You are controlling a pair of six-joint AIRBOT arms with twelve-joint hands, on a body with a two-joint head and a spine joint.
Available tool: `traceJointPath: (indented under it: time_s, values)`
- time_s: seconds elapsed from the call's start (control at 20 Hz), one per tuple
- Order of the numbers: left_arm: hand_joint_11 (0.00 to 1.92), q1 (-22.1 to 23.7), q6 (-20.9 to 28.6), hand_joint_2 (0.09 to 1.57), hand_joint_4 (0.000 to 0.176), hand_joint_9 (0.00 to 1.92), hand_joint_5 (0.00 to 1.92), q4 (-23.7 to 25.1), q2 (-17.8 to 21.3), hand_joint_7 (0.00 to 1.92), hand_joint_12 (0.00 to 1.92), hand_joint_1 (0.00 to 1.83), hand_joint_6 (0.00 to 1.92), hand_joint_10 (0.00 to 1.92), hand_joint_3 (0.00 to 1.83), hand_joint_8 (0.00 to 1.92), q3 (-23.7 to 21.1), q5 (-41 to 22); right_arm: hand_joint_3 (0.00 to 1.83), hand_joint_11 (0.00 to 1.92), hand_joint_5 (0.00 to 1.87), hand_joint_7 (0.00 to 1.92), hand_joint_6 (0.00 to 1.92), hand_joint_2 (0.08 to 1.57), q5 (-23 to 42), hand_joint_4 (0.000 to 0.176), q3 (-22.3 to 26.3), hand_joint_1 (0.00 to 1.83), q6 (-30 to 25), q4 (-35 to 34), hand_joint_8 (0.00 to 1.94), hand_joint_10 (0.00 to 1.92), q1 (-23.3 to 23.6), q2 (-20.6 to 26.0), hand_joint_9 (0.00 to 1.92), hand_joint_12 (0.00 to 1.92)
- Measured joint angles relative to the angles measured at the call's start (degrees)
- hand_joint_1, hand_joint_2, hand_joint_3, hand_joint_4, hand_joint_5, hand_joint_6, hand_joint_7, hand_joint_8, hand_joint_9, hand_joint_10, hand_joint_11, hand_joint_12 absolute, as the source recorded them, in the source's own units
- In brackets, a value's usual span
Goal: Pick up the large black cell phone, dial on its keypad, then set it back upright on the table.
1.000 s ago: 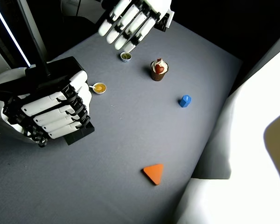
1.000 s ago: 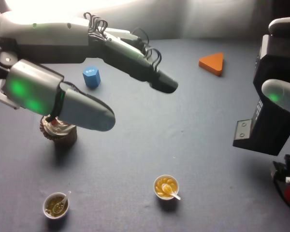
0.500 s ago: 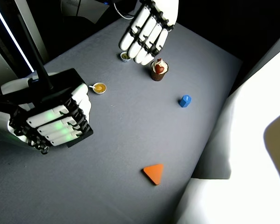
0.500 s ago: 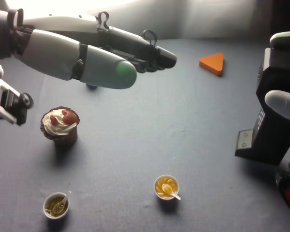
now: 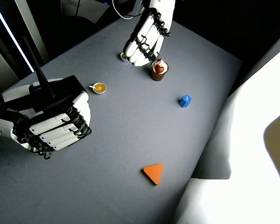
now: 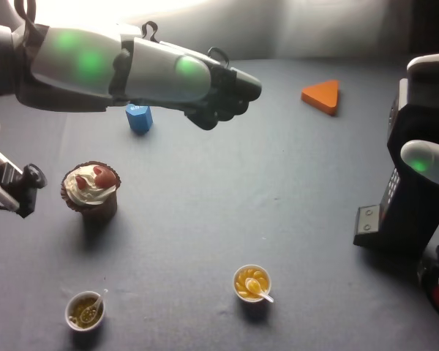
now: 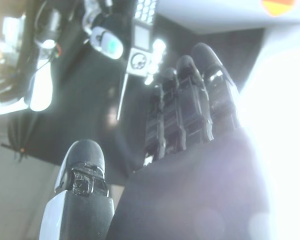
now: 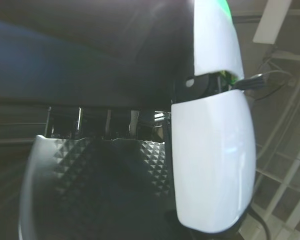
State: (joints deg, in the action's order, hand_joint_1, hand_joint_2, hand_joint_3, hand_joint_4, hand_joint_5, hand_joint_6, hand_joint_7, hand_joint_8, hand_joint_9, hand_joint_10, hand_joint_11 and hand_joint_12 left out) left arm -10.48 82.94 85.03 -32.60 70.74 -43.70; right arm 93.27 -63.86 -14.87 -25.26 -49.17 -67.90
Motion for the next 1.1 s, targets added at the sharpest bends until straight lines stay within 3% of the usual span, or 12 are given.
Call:
traceJointPath:
  time_s: [0.05,0.15,0.25,0.3,0.85,1.1]
  values:
    - [0.0,-0.4,0.3,1.27,0.012,0.23,0.23,-0.1,0.1,0.27,0.74,0.04,0.0,0.0,0.0,0.0,-0.1,-0.2,0.0,0.99,0.95,0.87,0.75,1.1,0.0,0.0,-0.1,1.49,0.0,-0.3,1.05,1.12,0.0,-0.1,0.95,1.42]
    - [0.0,-1.0,0.5,1.27,0.011,0.26,0.24,1.2,0.7,0.3,0.79,0.08,0.0,0.01,0.0,0.01,-0.9,-0.5,0.0,1.03,0.91,0.88,0.87,1.13,-0.2,0.0,-0.9,1.38,0.0,-0.5,1.13,1.27,0.0,-0.5,0.96,1.07]
    - [0.0,-1.2,1.4,1.26,0.01,0.26,0.24,1.4,0.9,0.3,0.81,0.08,0.0,0.01,0.0,0.0,-1.3,-0.9,0.0,1.02,0.93,0.86,0.84,1.13,0.0,0.0,-1.7,1.38,-0.1,0.1,1.17,1.28,0.0,-0.8,0.95,1.06]
    - [0.0,-1.2,1.5,1.26,0.008,0.29,0.26,1.4,1.0,0.32,0.88,0.1,0.0,0.01,0.0,0.0,-1.7,-1.4,0.0,0.98,0.91,0.8,0.77,1.12,-0.1,0.0,-2.1,1.48,-0.2,0.1,1.19,1.26,0.0,-1.0,0.87,1.42]
    - [0.0,-2.8,1.6,1.27,0.012,0.29,0.25,3.2,2.2,0.31,0.78,0.04,0.0,0.0,0.0,0.0,-5.7,-2.4,0.0,1.0,0.97,0.84,0.67,1.11,-0.1,0.0,-5.8,1.49,-1.6,0.4,1.13,1.18,0.5,-2.6,0.91,1.41]
    - [0.0,-2.9,1.6,1.28,0.015,0.3,0.24,5.9,2.2,0.3,0.81,0.03,0.0,0.0,0.0,0.0,-5.8,-2.2,0.0,0.99,0.91,0.79,0.77,1.13,-0.1,0.0,-5.9,1.49,-1.6,0.1,1.2,1.28,0.5,-2.6,0.85,1.41]
